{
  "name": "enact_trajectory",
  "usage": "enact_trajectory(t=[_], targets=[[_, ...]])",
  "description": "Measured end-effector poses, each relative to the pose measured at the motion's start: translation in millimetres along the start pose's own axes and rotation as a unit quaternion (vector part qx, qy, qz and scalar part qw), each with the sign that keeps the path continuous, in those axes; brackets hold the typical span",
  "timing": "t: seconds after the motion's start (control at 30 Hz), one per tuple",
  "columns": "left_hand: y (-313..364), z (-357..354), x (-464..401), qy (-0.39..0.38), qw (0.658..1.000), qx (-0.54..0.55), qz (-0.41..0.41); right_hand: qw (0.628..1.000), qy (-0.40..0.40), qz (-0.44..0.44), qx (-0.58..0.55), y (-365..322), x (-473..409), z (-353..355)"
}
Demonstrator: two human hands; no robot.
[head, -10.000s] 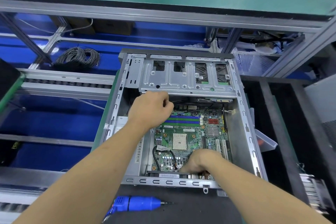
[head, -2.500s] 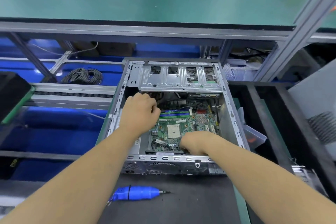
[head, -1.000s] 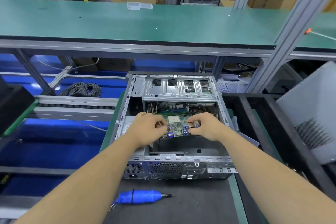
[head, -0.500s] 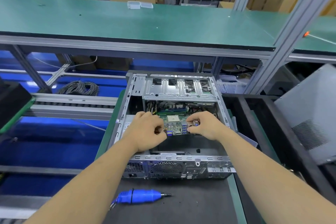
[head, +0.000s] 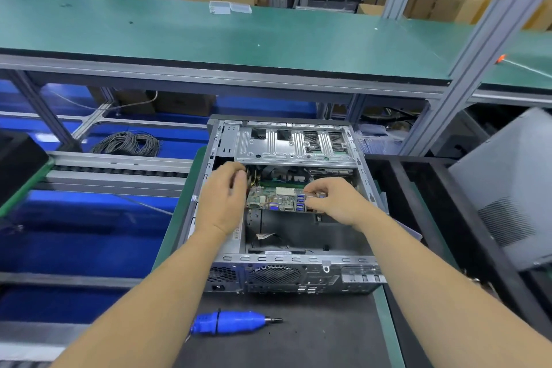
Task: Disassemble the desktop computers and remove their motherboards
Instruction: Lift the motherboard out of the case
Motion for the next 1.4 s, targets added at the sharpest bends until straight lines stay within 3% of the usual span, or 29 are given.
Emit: enact_trajectory(t=[0.07, 0.13, 0.27, 0.4, 0.57, 0.67, 0.77, 1.0, 1.17, 1.3, 1.4], targets=[[-7.3, 5.6, -1.9, 0.037, 0.997, 0.043, 0.052, 1.0, 0.0, -0.002, -0.029, 1.6, 4.8, 6.6], [-6.0, 1.8, -1.2, 0.015, 0.998, 0.031, 0.051, 0.999, -0.002, -0.002, -0.032, 0.7, 8.1, 10.1], [12.5, -9.0, 2.2, -0.054, 0.99, -0.089, -0.093, 0.998, 0.021, -0.005, -0.056, -8.3, 14.8, 3.0], [33.0, -22.8, 17.0, -0.075, 0.931, -0.232, -0.273, 0.996, 0.034, -0.036, -0.081, -8.2, 21.3, -0.1], [42.4, -46.9, 22.9, -0.164, 0.842, -0.366, -0.362, 0.994, 0.036, -0.03, -0.1, -6.9, 21.4, 0.6], [42.4, -70.2, 20.8, -0.243, 0.797, -0.452, -0.319, 0.992, 0.045, -0.044, -0.106, -7.5, 20.5, -1.1], [43.2, -84.2, 17.2, -0.256, 0.797, -0.49, -0.243, 0.998, 0.028, -0.037, -0.044, -13.1, 21.7, -2.4], [36.9, -87.2, 12.2, -0.295, 0.726, -0.553, -0.284, 0.988, 0.083, -0.044, 0.119, -22.1, 26.1, -18.7], [38.0, -85.6, 12.2, -0.289, 0.735, -0.537, -0.296, 0.995, 0.059, -0.045, 0.063, -22.9, 26.6, -13.3], [46.8, -72.0, 4.2, -0.28, 0.729, -0.517, -0.352, 0.995, 0.091, -0.026, 0.038, -38.7, 31.5, -3.5], [45.8, -47.3, -11.4, -0.274, 0.747, -0.505, -0.333, 0.996, 0.084, -0.002, 0.022, -66.3, 27.1, -7.7]])
Point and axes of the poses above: each hand's wrist, its own x-axis away from the middle knuckle, its own z-axis out of the back of the hand, y = z × x, the point moved 6 cm from there along -x, towards the middle knuckle, and after that the axes turned 4 degrees about x, right-handed, at the moved point
